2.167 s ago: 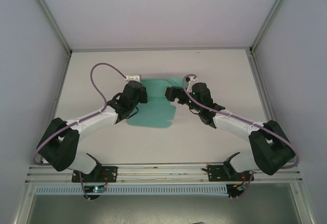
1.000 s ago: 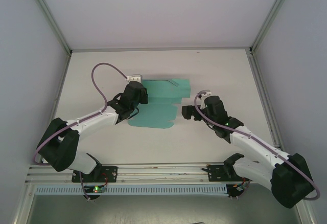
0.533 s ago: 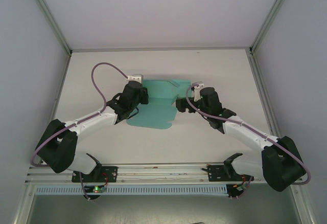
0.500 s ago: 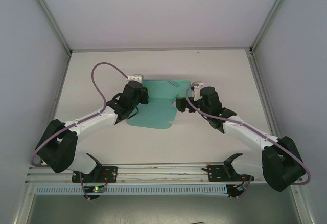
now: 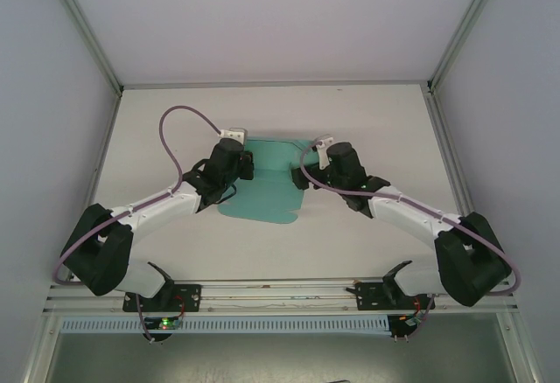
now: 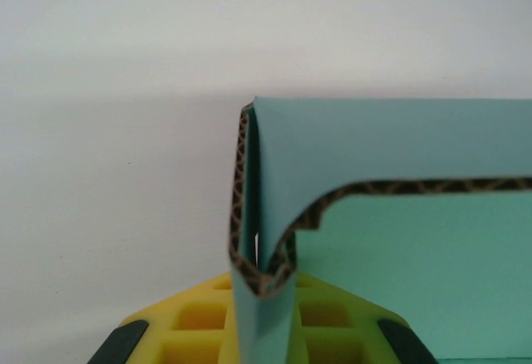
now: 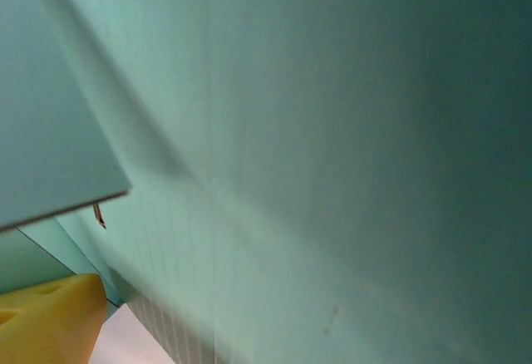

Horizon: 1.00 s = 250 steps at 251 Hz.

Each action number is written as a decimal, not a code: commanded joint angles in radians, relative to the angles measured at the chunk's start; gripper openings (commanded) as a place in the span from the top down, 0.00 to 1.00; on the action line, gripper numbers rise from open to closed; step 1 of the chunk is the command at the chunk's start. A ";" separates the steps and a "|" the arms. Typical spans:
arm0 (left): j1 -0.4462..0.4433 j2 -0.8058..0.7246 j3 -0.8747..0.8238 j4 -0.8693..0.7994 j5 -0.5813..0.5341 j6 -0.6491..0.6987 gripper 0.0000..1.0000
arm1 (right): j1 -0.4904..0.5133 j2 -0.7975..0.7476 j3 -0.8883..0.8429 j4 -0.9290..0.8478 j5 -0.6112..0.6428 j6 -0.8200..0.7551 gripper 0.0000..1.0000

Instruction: Assemble paper box

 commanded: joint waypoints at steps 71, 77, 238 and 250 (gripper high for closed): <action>-0.009 -0.007 0.009 0.054 0.019 -0.076 1.00 | 0.181 0.168 0.101 0.012 0.483 0.107 0.02; -0.011 -0.008 0.008 0.057 0.020 -0.075 1.00 | 0.185 0.172 0.105 0.013 0.499 0.109 0.02; -0.008 -0.081 -0.073 0.089 -0.063 -0.047 1.00 | 0.008 -0.480 -0.124 -0.109 0.212 0.007 0.02; -0.008 -0.087 -0.076 0.095 -0.045 -0.033 1.00 | -0.081 -0.516 -0.103 -0.168 0.147 -0.002 0.02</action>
